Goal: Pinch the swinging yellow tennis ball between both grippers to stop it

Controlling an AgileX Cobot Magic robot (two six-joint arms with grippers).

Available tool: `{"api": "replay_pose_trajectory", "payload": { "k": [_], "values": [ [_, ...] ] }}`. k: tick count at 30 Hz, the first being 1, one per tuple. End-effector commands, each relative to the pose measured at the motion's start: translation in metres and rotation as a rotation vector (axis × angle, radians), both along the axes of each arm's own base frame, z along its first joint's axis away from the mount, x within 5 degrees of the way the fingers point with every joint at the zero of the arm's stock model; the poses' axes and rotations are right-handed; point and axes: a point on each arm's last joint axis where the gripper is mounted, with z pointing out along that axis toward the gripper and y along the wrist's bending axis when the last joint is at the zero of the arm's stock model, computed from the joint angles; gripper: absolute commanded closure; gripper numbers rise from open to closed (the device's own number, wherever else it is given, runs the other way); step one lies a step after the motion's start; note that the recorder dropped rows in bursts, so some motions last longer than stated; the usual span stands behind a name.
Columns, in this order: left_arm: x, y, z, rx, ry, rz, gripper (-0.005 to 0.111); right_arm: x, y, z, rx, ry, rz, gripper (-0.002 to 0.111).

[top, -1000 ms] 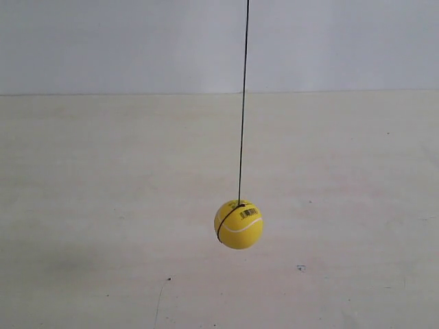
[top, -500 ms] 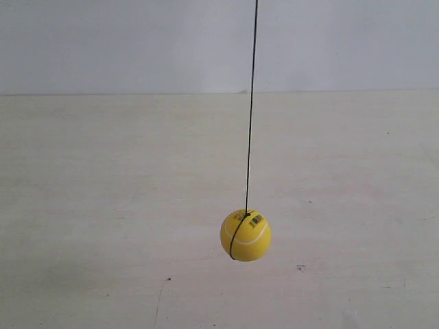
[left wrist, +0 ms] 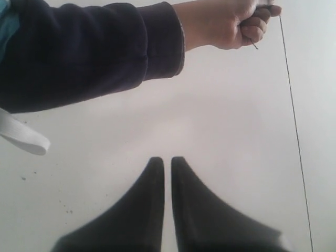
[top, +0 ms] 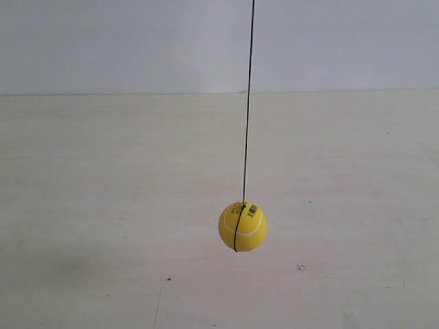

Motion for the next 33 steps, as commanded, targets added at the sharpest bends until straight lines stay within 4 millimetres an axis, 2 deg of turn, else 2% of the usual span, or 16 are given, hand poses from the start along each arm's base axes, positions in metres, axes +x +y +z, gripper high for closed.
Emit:
{"api": "replay_pose_trajectory", "payload": {
  "k": [1, 5, 8, 13, 18, 23, 30, 33],
  "values": [
    [0.014, 0.001, -0.023, -0.011, 0.126, 0.047, 0.102, 0.0, 0.0, 0.001, 0.002, -0.011, -0.006, 0.108],
    [0.029, -0.006, -0.061, 0.137, 0.162, 0.094, 0.102, 0.0, 0.0, 0.001, 0.002, -0.011, -0.006, 0.108],
    [0.041, -0.004, -0.092, 0.122, 0.234, 0.202, 0.102, 0.0, 0.0, 0.001, 0.002, -0.011, -0.006, 0.108],
    [0.048, 0.004, -0.117, 0.039, 0.35, 0.342, 0.102, 0.0, 0.0, 0.001, 0.002, -0.011, -0.006, 0.108],
    [0.05, 0.009, -0.126, 0.011, 0.381, 0.422, 0.102, 0.0, 0.0, 0.001, 0.002, -0.008, -0.006, 0.108],
    [0.05, 0.011, -0.144, 0.11, 0.564, 0.471, 0.102, -0.001, 0.0, 0.0, 0.002, -0.001, -0.007, 0.108],
    [0.048, 0.014, -0.158, 0.174, 0.719, 0.519, 0.102, -0.001, 0.0, 0.0, 0.002, -0.001, -0.007, 0.108],
    [0.048, 0.014, -0.159, 0.186, 0.728, 0.521, 0.102, -0.001, 0.0, 0.0, 0.002, -0.001, -0.007, 0.108]
  ]
}}
